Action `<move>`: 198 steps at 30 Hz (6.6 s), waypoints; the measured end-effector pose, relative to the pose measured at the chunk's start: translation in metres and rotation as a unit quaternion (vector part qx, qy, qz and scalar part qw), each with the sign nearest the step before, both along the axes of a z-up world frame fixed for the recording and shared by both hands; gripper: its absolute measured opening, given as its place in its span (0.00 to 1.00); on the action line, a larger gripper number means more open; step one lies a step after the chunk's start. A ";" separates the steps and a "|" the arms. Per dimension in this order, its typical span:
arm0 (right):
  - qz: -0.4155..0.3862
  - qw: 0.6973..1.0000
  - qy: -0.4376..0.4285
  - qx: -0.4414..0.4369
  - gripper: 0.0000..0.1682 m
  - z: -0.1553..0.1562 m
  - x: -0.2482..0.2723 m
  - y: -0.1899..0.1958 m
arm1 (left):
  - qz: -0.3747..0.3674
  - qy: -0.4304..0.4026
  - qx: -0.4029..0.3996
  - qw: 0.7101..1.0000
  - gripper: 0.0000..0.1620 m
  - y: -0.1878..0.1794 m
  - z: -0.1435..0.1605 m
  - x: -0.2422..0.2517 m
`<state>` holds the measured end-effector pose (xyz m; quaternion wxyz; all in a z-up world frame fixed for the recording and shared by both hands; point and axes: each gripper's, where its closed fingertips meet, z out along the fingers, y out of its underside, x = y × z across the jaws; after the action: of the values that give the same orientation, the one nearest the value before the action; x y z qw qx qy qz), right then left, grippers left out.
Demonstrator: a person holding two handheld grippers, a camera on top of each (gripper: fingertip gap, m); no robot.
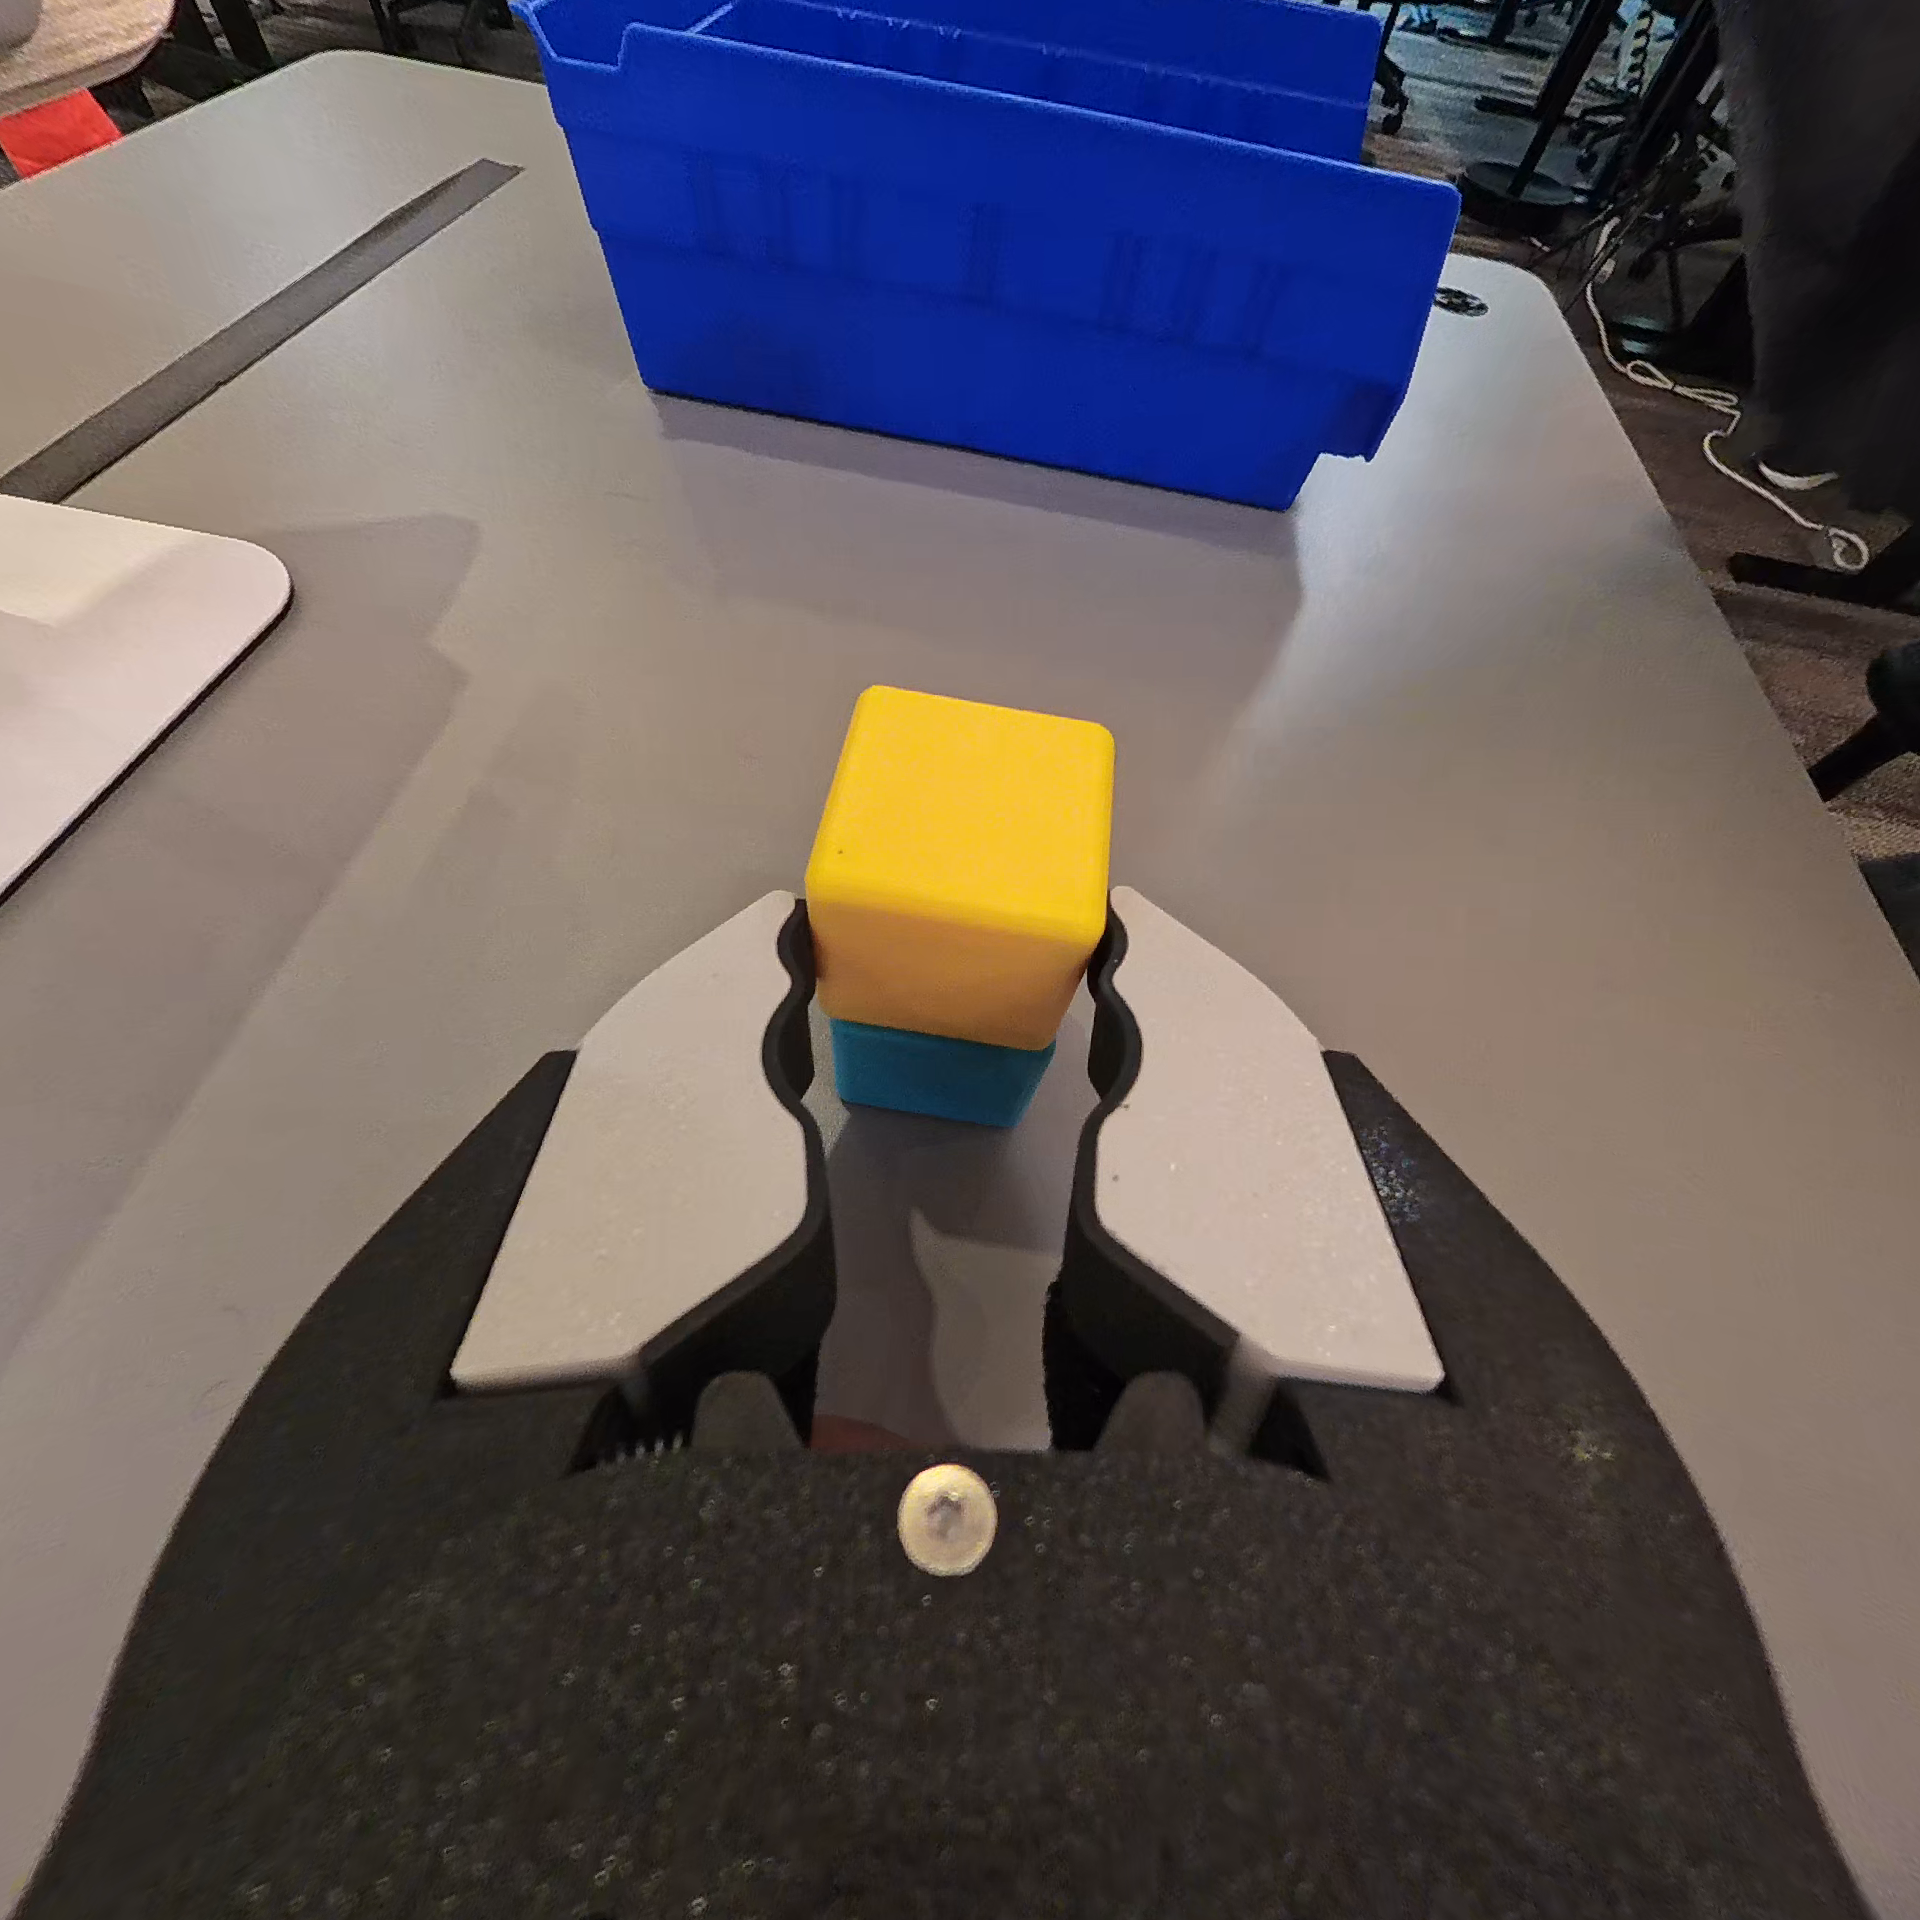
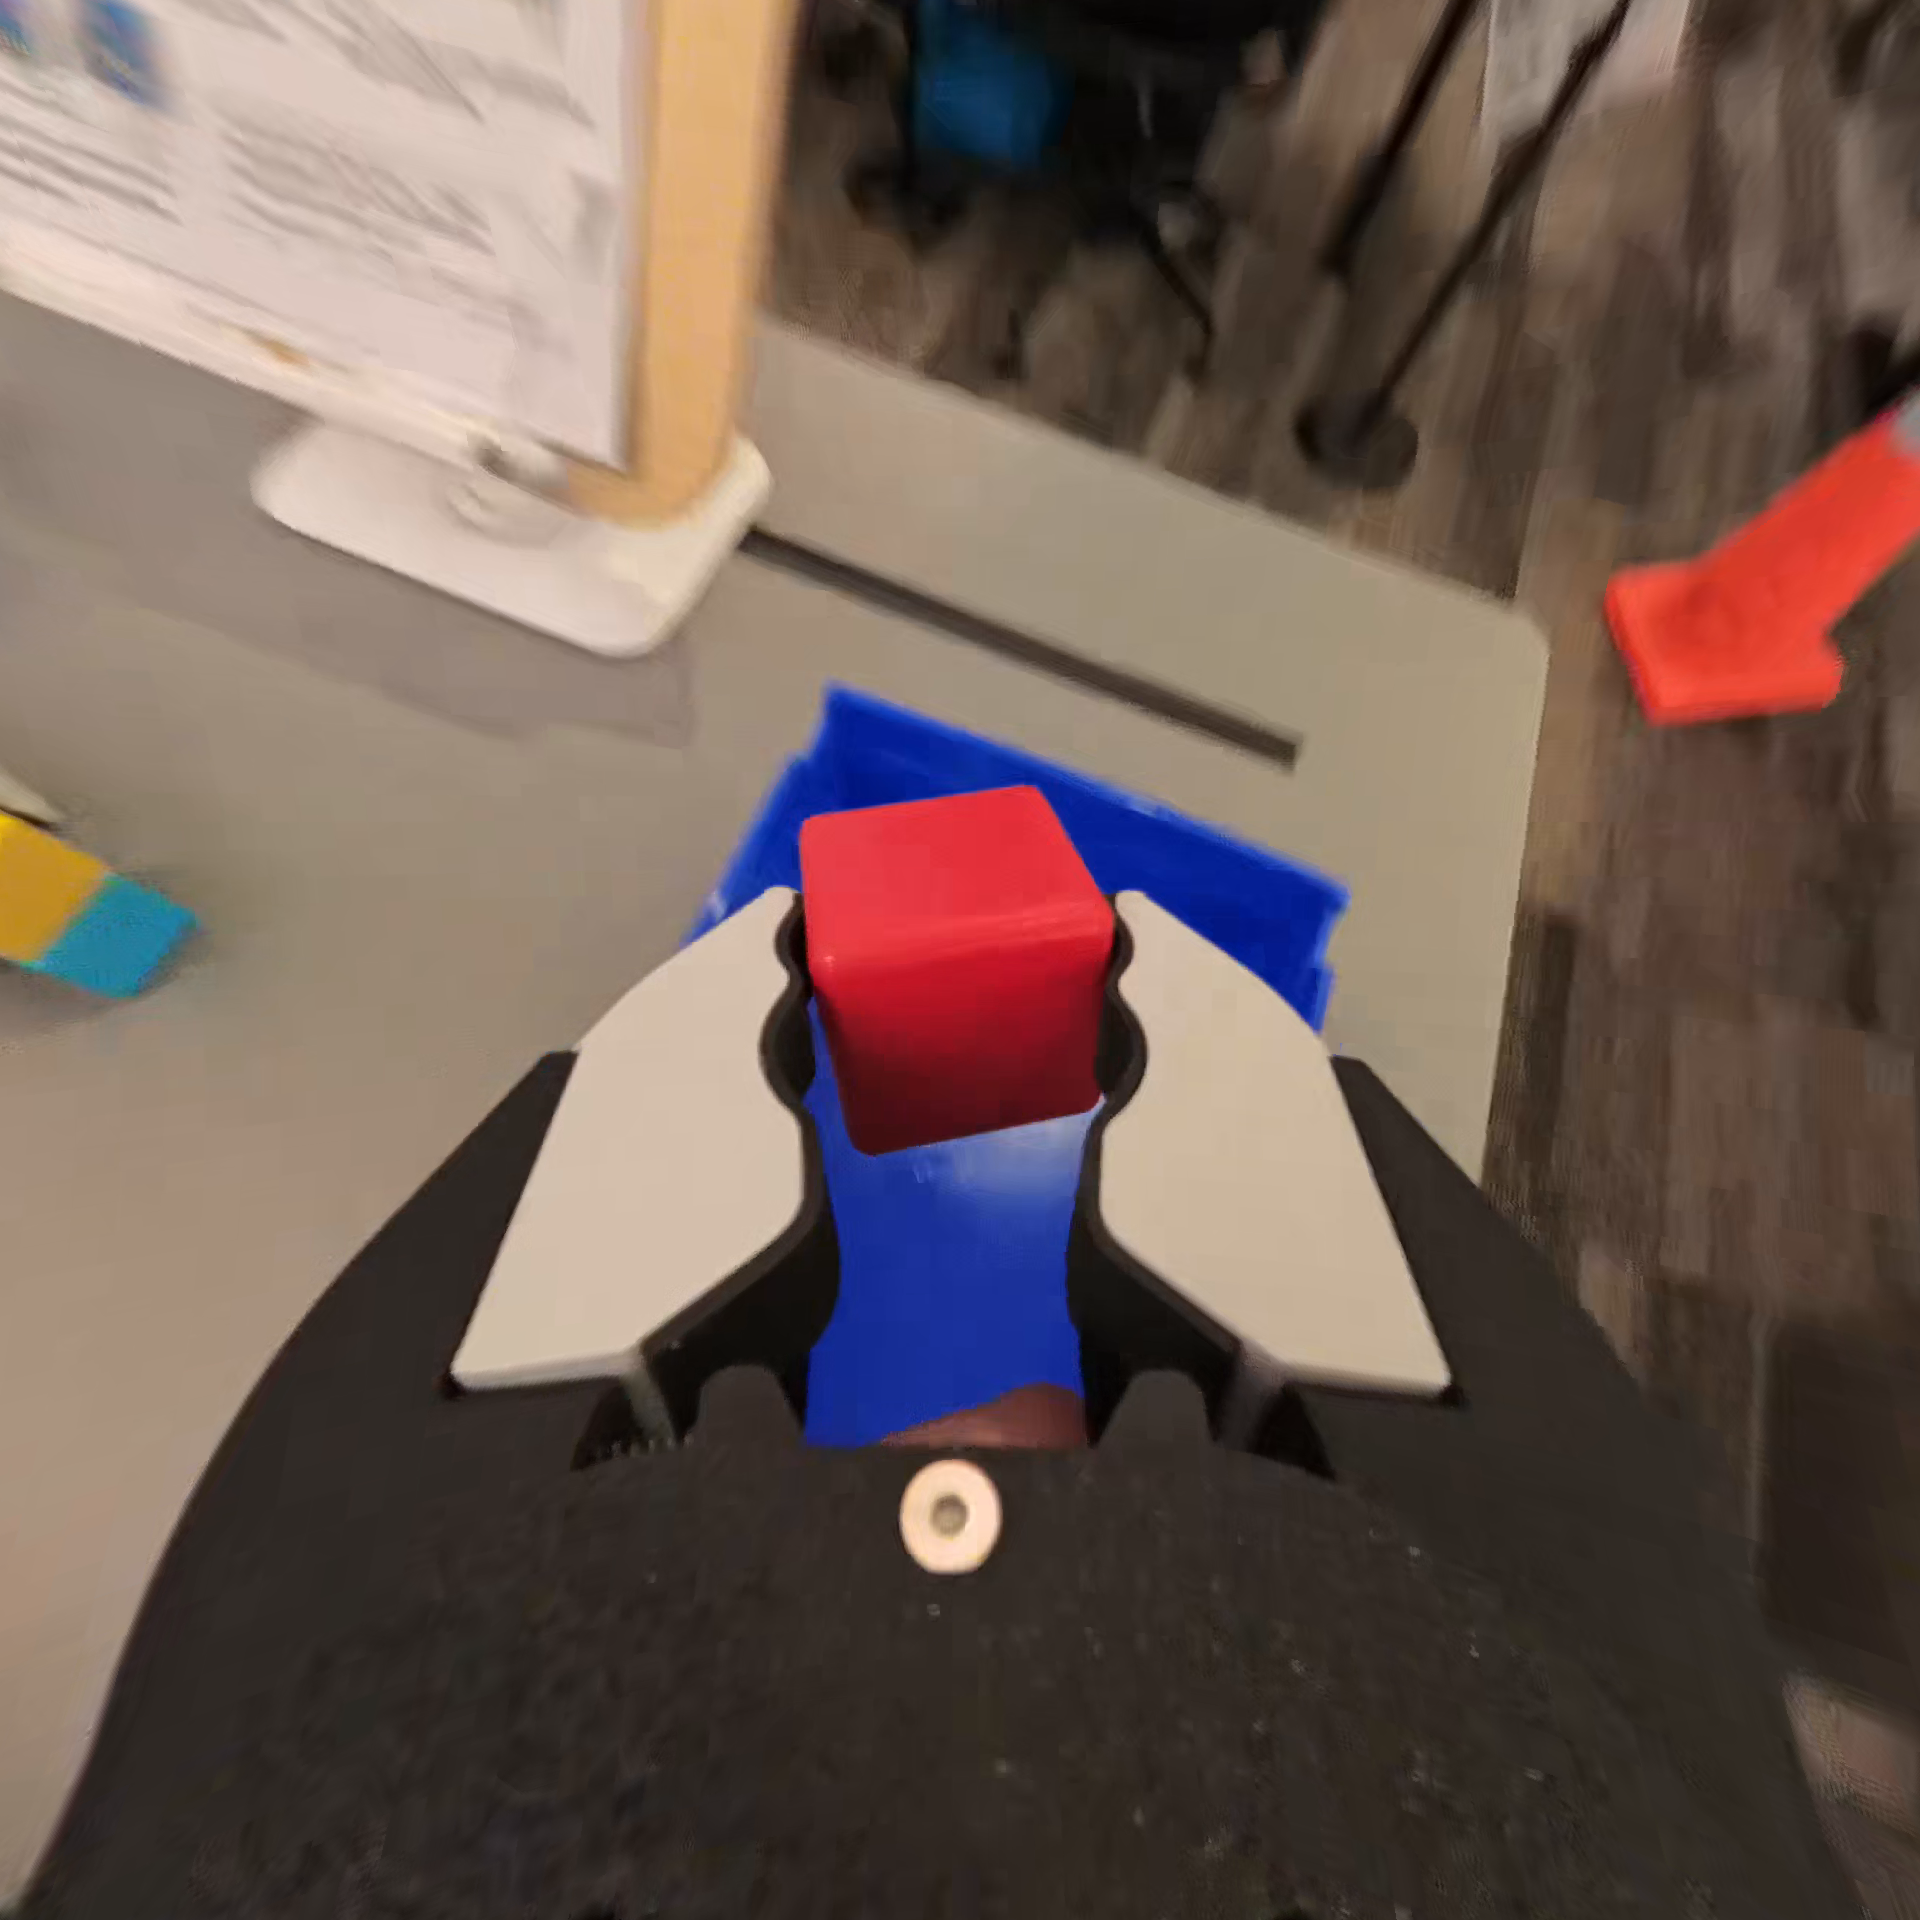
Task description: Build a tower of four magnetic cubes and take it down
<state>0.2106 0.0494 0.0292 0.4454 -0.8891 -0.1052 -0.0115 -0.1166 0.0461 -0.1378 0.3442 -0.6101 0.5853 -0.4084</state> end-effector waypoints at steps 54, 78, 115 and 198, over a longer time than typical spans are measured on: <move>0.312 0.914 0.240 0.097 0.35 -0.048 -0.242 -0.112 | 0.036 -0.048 -0.003 0.998 0.38 0.005 0.023 -0.007; 0.384 0.882 0.272 0.025 0.34 -0.104 -0.261 -0.161 | 0.014 0.153 0.028 0.988 0.31 -0.001 -0.045 -0.003; 0.483 0.827 0.248 0.143 0.30 -0.058 -0.364 -0.014 | -0.017 -0.021 0.010 1.000 0.31 -0.023 0.062 -0.008; 0.071 0.893 -0.112 -0.430 0.31 -0.199 0.041 -0.105 | 0.001 -0.050 0.005 0.999 0.31 -0.021 0.062 -0.012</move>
<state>0.2519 -0.0561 -0.1698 0.0039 -0.9767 -0.2119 -0.0331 -0.1283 0.0249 -0.0759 0.3761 -0.5879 0.5687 -0.4353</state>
